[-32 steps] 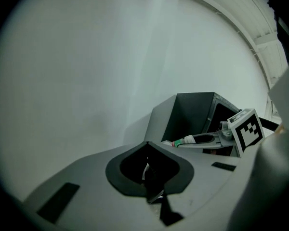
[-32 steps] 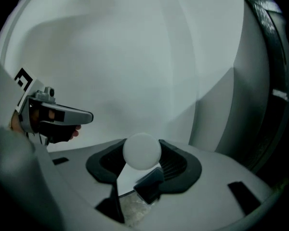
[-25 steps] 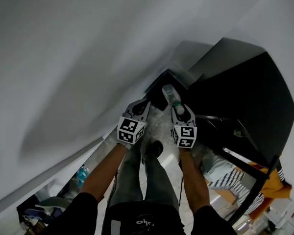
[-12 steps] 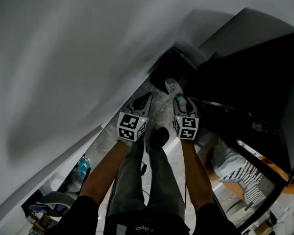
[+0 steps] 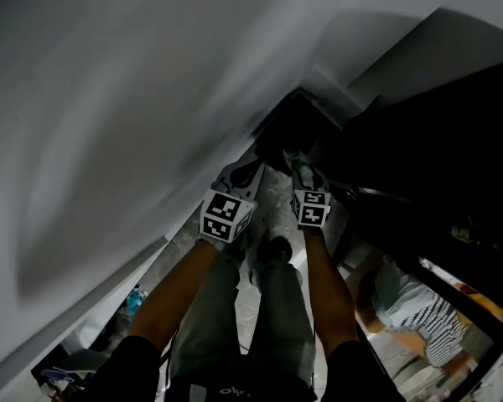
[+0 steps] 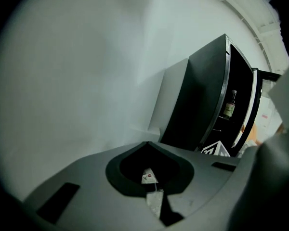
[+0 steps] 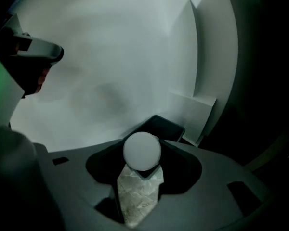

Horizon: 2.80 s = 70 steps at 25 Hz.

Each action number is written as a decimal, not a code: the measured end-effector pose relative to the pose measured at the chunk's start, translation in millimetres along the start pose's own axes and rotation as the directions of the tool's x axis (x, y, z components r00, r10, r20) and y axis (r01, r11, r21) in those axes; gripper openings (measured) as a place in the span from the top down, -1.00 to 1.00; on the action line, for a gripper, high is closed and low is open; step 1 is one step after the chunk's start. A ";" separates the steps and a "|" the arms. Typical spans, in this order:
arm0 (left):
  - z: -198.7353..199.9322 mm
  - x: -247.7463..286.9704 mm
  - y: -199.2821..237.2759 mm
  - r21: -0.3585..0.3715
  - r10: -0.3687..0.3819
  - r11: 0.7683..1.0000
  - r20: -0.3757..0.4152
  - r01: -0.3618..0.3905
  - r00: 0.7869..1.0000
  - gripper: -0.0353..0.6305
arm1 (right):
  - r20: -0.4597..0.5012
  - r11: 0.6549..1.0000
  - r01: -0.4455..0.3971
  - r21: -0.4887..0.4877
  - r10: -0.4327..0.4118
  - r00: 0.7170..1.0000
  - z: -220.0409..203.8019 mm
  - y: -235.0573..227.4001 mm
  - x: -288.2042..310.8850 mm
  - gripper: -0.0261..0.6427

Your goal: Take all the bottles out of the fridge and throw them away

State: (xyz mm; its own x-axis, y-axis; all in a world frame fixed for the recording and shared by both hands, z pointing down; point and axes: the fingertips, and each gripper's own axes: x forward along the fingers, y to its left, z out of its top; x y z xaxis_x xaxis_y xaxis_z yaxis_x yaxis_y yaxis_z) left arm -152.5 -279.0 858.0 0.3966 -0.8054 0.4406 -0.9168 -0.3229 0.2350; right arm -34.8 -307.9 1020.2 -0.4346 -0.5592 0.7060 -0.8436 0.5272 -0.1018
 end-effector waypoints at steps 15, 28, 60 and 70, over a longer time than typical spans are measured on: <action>3.9 -19.2 3.3 -0.002 -0.002 1.000 0.020 0.002 1.000 0.89 | -0.059 0.999 0.001 -0.033 -0.003 0.998 -21.1 16.3 -1.4 0.33; 144.5 -131.3 -82.2 0.016 -0.010 1.000 0.068 0.008 0.998 0.89 | 0.225 0.999 0.020 0.030 -0.026 0.974 154.9 44.3 -246.7 0.64; 362.7 -225.4 -417.2 0.266 -0.467 0.862 0.090 0.431 0.880 0.89 | 0.487 0.934 0.240 0.265 -0.344 0.803 244.7 -39.3 -692.1 0.90; 317.7 -278.8 -443.5 0.287 -0.574 0.791 0.041 0.541 0.818 0.89 | 0.441 0.845 0.372 0.384 -0.522 0.730 172.1 -9.5 -765.7 0.90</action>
State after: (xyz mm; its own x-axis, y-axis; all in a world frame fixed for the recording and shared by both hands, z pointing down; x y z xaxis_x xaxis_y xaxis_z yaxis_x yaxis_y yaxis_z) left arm 128.6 -69.2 355.7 0.8486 -0.4938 0.1896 -0.5242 -0.8333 0.1757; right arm 251.8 5.1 360.0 -0.0157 -0.9656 0.2595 -0.9957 -0.0087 -0.0926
